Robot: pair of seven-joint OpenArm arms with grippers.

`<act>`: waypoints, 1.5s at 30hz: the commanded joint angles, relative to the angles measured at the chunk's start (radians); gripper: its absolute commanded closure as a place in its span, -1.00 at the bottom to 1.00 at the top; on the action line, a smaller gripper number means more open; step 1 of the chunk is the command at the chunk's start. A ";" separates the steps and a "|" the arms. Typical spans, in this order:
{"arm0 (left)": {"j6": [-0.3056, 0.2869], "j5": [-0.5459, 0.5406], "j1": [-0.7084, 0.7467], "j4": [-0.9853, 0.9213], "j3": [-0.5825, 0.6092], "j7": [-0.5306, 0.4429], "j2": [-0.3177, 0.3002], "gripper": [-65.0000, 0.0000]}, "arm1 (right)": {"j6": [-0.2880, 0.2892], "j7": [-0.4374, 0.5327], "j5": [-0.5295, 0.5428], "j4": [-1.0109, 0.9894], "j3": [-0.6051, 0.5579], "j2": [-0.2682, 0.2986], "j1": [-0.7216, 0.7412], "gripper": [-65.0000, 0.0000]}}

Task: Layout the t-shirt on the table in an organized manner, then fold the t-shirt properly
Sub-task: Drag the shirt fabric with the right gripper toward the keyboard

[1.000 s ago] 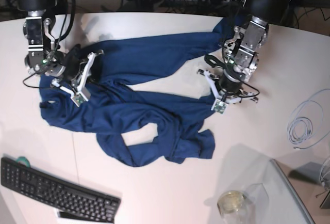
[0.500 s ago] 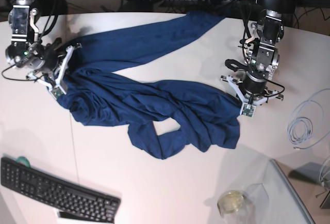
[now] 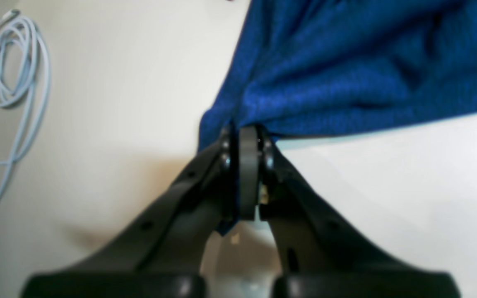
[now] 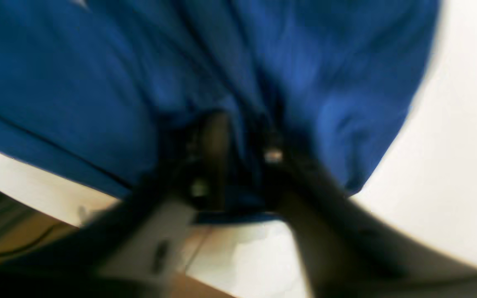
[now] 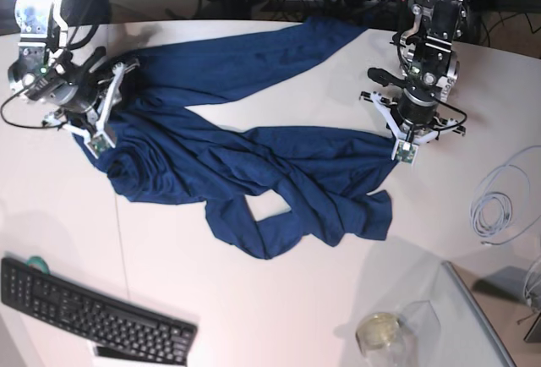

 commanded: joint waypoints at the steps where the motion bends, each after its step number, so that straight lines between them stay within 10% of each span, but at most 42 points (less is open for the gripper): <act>1: 0.009 0.005 -0.013 0.040 -0.006 -0.003 -0.012 1.00 | -0.001 0.002 0.002 0.052 0.006 0.012 -0.001 0.21; 5: 0.009 0.005 -0.004 0.172 -0.006 0.092 -0.012 0.82 | -0.001 -0.018 0.002 0.119 0.012 0.012 0.028 -0.35; 10: 0.009 0.005 0.016 0.353 -0.006 0.224 -0.012 -0.17 | -0.006 -0.013 0.001 -0.017 0.013 0.015 0.200 -0.37; 14: 0.009 0.005 0.051 0.385 -0.006 0.247 -0.012 -0.56 | -0.008 -0.010 -0.001 -0.221 0.012 0.018 0.358 -0.37; 21: 0.009 0.007 0.027 0.144 -0.006 0.103 0.045 -0.13 | -0.011 0.083 -0.001 -0.536 0.004 0.018 0.533 -0.37; 28: 0.009 0.007 0.019 -0.051 -0.006 0.031 0.045 1.00 | -0.037 0.114 -0.002 -0.755 0.003 0.019 0.619 0.17; 32: 0.009 0.007 0.023 -0.109 -0.006 0.029 0.014 1.00 | -0.038 0.123 -0.045 -0.803 0.004 0.042 0.654 1.00; 45: 0.009 0.002 0.139 0.074 -0.008 0.037 -0.023 1.00 | -0.206 0.358 -0.249 -0.798 0.004 0.041 0.733 0.99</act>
